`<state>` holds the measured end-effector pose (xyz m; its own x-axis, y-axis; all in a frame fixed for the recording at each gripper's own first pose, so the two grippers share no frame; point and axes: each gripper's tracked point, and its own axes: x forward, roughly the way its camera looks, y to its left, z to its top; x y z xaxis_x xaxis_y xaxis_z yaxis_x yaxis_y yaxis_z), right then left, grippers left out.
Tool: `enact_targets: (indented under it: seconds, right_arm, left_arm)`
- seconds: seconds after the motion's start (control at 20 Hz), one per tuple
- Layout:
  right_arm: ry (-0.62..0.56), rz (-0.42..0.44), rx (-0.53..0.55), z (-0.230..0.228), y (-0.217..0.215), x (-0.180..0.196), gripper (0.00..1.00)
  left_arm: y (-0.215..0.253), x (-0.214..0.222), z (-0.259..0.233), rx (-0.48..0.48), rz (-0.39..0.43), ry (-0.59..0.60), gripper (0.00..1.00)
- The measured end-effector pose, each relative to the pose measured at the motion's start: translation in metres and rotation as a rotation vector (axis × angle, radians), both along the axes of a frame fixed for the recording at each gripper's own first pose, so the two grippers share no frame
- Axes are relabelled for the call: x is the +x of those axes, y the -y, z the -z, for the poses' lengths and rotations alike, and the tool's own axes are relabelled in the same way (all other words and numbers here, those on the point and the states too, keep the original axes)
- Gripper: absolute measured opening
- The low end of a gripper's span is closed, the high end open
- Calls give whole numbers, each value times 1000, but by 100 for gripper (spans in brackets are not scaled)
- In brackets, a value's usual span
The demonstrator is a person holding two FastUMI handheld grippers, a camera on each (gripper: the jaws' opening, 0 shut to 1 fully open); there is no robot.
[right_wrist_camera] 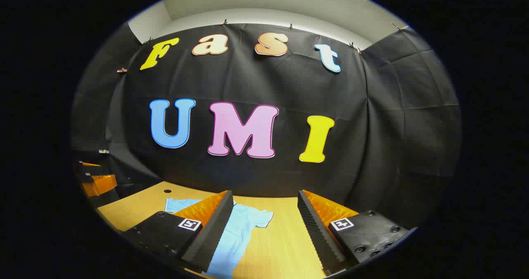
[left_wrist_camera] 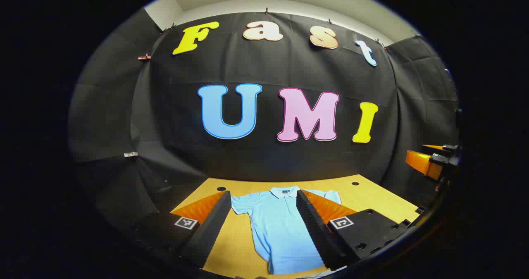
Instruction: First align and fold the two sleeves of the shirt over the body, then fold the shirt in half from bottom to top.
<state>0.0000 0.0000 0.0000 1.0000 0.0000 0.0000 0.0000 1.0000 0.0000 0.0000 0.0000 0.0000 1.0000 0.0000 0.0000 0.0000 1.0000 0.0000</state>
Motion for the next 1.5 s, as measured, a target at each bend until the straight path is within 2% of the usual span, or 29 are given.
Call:
enact_targets:
  seconds: [0.9,1.5]
  right_arm:
    - [-52,7,-19,26,11,44,97]
    - [-105,-34,-41,55,10,115,97]
  left_arm:
    - [5,22,-5,9,-6,1,100]
    - [-8,33,5,-3,-72,-27,100]
